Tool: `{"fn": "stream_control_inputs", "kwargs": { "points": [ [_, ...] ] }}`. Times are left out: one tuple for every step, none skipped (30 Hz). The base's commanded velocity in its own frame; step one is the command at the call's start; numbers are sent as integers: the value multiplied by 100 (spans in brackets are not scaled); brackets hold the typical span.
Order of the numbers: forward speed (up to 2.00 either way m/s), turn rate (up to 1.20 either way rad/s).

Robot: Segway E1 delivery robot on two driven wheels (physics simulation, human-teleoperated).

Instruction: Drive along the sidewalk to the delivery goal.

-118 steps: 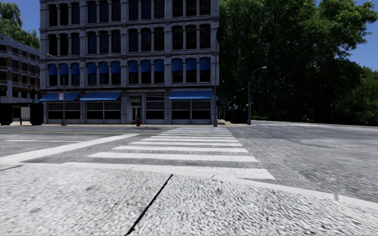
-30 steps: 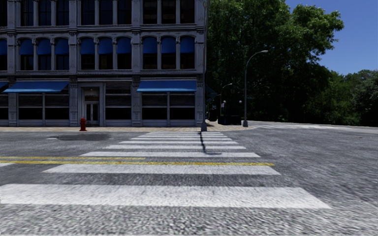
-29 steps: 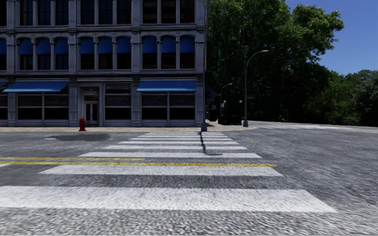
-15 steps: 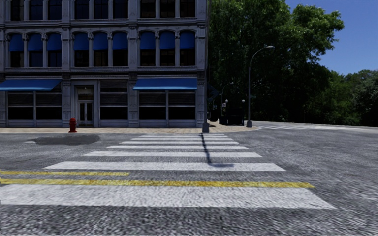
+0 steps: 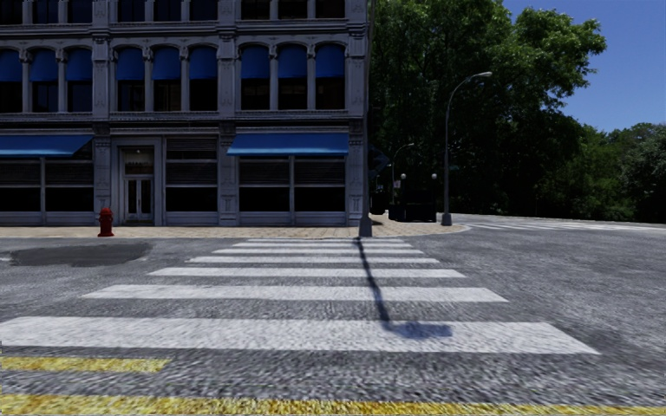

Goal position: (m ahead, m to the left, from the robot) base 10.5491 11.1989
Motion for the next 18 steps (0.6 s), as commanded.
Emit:
{"fn": "stream_control_inputs", "kwargs": {
  "points": [
    [200, 8],
    [200, 8],
    [200, 8],
    [200, 8],
    [200, 8],
    [200, 8],
    [200, 8],
    [200, 8],
    [200, 8],
    [200, 8],
    [200, 8],
    [200, 8],
    [200, 8],
    [200, 8],
    [200, 8],
    [200, 8],
    [200, 8],
    [200, 8]
  ]
}}
